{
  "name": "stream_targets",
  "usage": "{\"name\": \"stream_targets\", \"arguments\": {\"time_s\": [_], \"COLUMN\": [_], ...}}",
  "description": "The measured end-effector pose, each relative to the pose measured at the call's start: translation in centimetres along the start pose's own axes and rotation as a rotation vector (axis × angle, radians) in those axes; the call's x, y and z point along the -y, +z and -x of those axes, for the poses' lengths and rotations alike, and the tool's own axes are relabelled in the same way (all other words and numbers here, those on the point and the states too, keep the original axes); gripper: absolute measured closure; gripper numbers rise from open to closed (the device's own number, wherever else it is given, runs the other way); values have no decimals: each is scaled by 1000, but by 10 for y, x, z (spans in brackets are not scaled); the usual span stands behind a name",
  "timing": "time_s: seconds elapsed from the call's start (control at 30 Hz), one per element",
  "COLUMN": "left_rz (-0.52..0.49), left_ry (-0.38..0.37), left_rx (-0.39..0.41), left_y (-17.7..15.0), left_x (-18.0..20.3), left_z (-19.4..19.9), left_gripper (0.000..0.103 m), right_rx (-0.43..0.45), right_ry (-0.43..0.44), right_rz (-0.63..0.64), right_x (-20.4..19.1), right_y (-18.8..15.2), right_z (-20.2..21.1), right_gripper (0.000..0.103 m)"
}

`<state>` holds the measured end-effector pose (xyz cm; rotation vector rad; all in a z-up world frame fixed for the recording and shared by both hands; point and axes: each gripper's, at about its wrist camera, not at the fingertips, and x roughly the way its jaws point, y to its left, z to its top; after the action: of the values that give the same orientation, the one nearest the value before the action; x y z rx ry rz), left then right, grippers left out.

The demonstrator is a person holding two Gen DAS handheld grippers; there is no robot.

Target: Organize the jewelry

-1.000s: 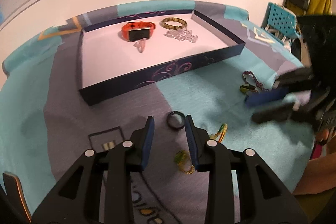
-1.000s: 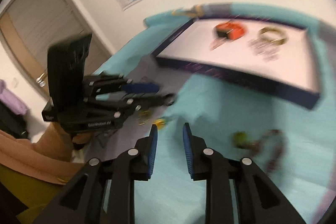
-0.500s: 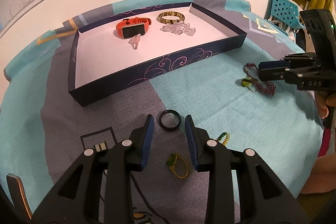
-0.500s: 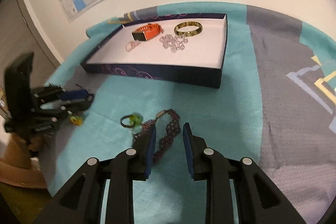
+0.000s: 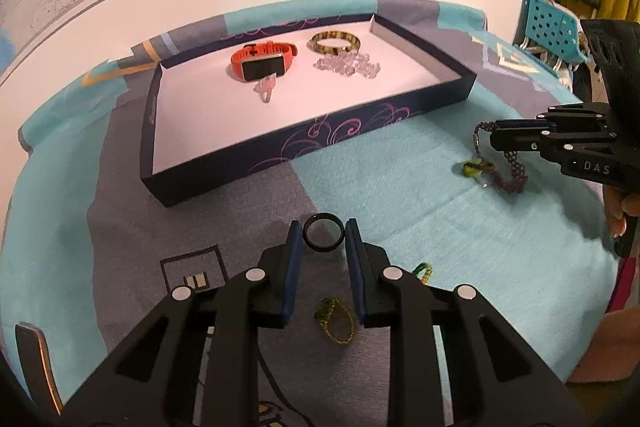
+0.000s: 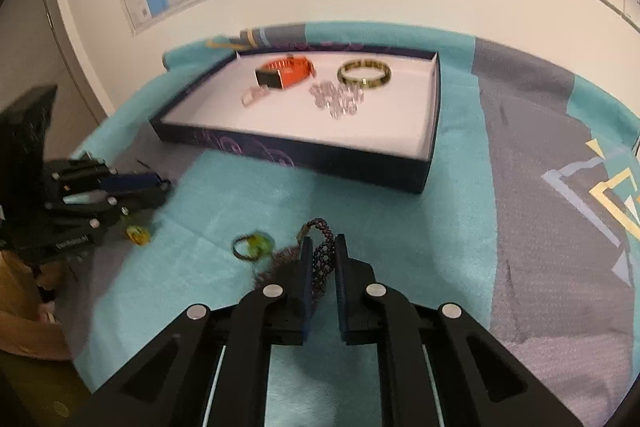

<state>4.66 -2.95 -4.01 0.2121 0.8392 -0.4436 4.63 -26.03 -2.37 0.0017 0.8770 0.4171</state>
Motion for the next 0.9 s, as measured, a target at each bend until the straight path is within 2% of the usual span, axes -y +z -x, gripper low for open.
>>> {"name": "stream_targets", "arguments": {"time_s": [0.43, 0.9], "left_rz": [7, 16], "left_ry": [-15, -7], "left_rx": [94, 122], "left_y": [21, 38], "left_x": [-2, -6], "left_z": [27, 29], "left_gripper": [81, 81], "right_rx": [135, 156], "right_ry": [28, 49], "right_rz": [32, 65], "right_x": [-15, -23], "right_y": [36, 55], "right_z": [40, 33], "right_gripper": [94, 94]}}
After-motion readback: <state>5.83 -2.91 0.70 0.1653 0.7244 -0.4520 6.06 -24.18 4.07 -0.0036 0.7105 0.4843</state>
